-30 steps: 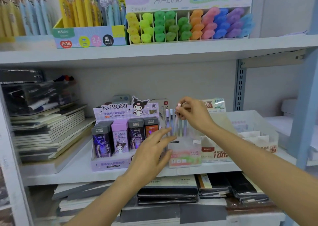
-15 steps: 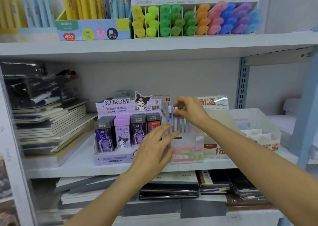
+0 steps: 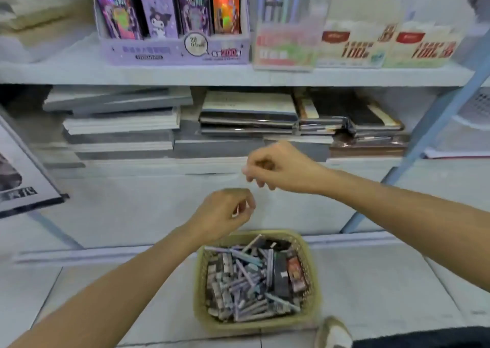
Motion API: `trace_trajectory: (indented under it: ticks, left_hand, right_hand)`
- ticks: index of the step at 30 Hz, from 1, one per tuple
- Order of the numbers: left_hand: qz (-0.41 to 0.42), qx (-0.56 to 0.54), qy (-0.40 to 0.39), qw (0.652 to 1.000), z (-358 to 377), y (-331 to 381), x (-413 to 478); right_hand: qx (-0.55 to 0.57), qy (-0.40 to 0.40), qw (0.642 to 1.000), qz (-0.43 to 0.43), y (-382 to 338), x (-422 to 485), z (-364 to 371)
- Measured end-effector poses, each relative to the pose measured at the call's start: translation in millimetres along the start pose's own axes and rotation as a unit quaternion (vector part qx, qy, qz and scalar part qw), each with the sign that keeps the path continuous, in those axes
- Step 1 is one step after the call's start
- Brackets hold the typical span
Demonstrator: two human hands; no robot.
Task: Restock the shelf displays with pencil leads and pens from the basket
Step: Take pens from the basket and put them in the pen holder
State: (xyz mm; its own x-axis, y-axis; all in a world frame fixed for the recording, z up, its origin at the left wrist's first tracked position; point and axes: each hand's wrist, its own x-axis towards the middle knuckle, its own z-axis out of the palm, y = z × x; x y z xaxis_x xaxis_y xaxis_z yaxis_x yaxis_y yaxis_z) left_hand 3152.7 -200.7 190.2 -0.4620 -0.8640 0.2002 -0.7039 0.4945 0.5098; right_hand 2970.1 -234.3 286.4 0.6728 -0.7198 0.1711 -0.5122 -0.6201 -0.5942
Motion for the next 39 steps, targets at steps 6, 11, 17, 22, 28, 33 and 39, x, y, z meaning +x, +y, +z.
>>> trace_trajectory:
  ticks: [6,11,17,22,28,33,39]
  left_hand:
    - [-0.178,0.012,-0.227,0.957,132.3,-53.5,-66.2]
    - [-0.240,0.001,-0.249,0.938,192.7,-83.3,-95.2]
    - [-0.295,-0.012,-0.227,0.928,228.5,-93.3,-93.2]
    - [-0.288,-0.024,-0.232,0.929,229.6,-96.9,-90.2]
    - [-0.266,-0.094,-0.189,0.941,192.8,-106.6,-95.6]
    - [-0.280,-0.154,-0.205,0.925,167.7,-105.2,-109.5]
    - [-0.330,-0.306,-0.158,0.879,145.2,-106.8,-116.5]
  right_hand:
    - [-0.076,-0.301,0.930,0.197,105.6,-34.4,131.7]
    - [-0.072,-0.402,0.864,0.295,153.7,-85.4,221.3]
    - [-0.095,-0.371,0.869,0.314,181.6,-111.9,271.3]
    - [-0.036,-0.305,0.896,0.321,197.4,-110.1,269.3]
    - [0.318,-0.169,0.824,0.438,183.2,-81.2,257.8]
    - [0.124,-0.244,0.899,0.342,167.0,-66.2,262.8]
    - [0.198,-0.261,0.894,0.305,167.2,-74.0,240.7]
